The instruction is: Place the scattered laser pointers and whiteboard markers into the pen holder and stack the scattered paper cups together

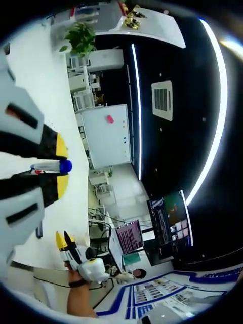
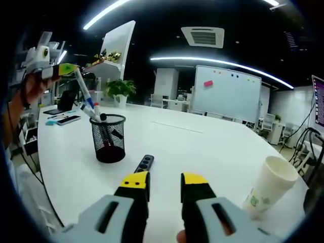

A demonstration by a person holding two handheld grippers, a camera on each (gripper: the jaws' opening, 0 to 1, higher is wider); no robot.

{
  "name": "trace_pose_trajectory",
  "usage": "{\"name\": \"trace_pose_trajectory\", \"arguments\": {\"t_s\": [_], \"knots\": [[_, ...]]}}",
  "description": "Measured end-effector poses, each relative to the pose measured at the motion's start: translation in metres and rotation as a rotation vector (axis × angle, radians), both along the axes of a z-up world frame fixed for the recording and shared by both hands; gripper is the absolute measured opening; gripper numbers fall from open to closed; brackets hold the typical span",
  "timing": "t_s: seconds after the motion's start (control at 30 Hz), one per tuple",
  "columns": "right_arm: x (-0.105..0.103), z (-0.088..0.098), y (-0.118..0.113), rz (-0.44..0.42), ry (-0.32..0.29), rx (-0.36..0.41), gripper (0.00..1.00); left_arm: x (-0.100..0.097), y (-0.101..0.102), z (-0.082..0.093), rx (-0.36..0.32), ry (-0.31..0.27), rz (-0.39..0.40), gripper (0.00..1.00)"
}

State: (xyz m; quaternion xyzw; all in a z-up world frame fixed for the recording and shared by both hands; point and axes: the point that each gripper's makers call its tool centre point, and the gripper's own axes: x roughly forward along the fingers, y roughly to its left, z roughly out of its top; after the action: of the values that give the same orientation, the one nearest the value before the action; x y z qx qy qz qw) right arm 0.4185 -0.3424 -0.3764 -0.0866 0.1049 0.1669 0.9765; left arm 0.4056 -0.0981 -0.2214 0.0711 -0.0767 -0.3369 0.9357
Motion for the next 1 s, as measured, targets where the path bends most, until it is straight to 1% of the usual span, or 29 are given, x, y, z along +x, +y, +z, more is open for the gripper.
{"name": "trace_pose_trajectory", "arguments": {"t_s": [0.53, 1.0], "knots": [[-0.0009, 0.0003, 0.0000, 0.001, -0.001, 0.001, 0.24, 0.0027, -0.0036, -0.0026, 0.002, 0.006, -0.007, 0.11], [-0.0002, 0.0000, -0.0008, -0.002, 0.000, 0.001, 0.24, 0.0030, -0.0091, -0.0016, 0.005, 0.001, -0.023, 0.11]]}}
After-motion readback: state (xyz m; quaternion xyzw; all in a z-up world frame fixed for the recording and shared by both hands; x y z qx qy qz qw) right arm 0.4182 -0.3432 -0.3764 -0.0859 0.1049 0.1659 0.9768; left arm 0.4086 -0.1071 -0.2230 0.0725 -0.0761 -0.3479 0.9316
